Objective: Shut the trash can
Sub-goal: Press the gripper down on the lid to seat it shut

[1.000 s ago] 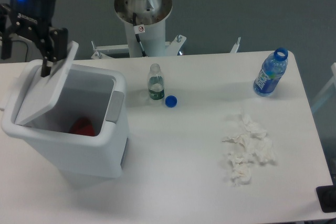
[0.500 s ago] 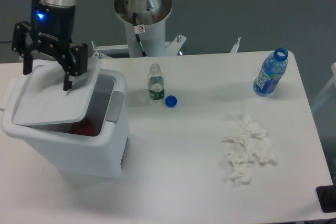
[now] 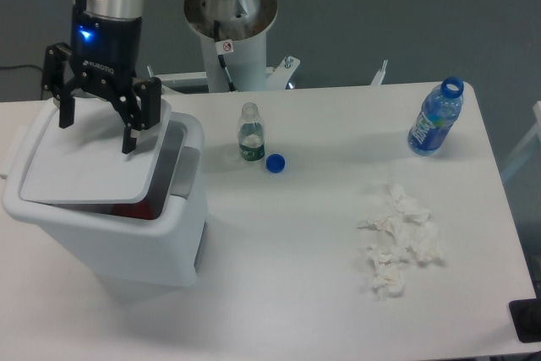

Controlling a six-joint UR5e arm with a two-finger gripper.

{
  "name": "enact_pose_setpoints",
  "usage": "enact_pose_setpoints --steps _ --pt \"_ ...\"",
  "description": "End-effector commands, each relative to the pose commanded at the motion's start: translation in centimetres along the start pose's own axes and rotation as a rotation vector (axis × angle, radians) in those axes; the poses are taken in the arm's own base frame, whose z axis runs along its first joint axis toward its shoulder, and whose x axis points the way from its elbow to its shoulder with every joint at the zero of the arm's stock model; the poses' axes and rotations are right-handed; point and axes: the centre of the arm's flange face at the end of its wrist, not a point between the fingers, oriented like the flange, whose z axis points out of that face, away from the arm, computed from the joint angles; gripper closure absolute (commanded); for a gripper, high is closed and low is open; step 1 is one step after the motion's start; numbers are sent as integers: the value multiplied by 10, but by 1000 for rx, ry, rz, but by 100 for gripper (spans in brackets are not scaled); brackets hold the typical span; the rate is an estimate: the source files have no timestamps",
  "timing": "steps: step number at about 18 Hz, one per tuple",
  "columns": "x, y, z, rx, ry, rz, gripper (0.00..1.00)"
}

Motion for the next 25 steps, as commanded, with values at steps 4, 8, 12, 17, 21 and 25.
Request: enact_pose_setpoints --steps 4,8,12,17,21,25 --pt "-4 1 3 -12 -13 -3 0" --pt "-7 8 15 -44 -24 10 0" --pt "-7 8 16 -46 -23 10 0" --pt "-8 9 21 -53 -19 9 0" --pt "-12 11 32 -70 -12 4 0" --pt "-13 12 38 -77 -7 -1 0"
